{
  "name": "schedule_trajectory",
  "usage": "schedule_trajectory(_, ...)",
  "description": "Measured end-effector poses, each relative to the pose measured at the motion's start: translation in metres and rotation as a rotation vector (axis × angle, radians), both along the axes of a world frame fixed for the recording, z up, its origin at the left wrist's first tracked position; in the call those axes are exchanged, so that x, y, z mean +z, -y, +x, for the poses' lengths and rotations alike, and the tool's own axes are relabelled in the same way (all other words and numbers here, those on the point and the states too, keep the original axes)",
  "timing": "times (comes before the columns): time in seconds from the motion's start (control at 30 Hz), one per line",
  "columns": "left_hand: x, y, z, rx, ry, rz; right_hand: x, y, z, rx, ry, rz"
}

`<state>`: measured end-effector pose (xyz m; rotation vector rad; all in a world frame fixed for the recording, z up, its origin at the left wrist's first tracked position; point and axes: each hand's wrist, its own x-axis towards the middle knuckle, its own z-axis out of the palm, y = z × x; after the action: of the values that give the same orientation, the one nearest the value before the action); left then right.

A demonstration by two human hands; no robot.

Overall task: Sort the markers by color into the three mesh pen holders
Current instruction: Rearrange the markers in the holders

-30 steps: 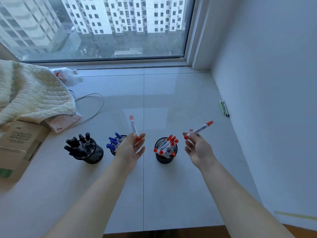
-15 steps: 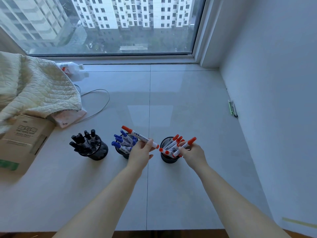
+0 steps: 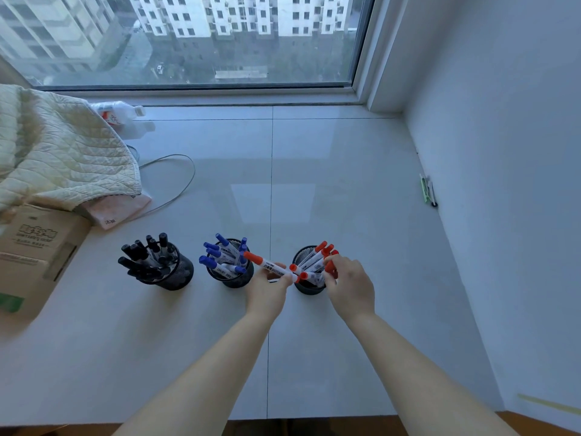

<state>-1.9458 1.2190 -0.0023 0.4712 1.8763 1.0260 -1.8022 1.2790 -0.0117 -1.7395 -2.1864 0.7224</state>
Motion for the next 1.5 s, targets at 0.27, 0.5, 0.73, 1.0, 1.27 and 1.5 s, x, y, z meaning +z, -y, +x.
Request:
schedule_trajectory(0.27,-0.003,-0.004,0.018,-0.037,-0.048,0.030,-0.011,0.000,0.004,0.044,0.026,-0.195)
schedule_trajectory(0.5,-0.007,-0.007,0.024,-0.105,-0.200,-0.037,-0.007,-0.001,0.015,0.035,-0.038,-0.155)
schedule_trajectory(0.73,-0.009,-0.007,0.024,-0.142,-0.356,-0.012,-0.005,0.000,0.020,-0.006,-0.066,-0.086)
schedule_trajectory(1.0,-0.017,-0.013,0.022,-0.380,-0.530,-0.101,-0.003,-0.006,0.018,-0.003,-0.030,-0.109)
schedule_trajectory(1.27,-0.017,-0.014,0.014,-0.312,-0.506,-0.138,0.002,-0.018,0.009,-0.034,-0.107,-0.229)
schedule_trajectory(1.5,-0.021,-0.031,-0.002,-0.243,-0.429,-0.150,0.004,-0.034,-0.007,-0.031,-0.059,-0.213)
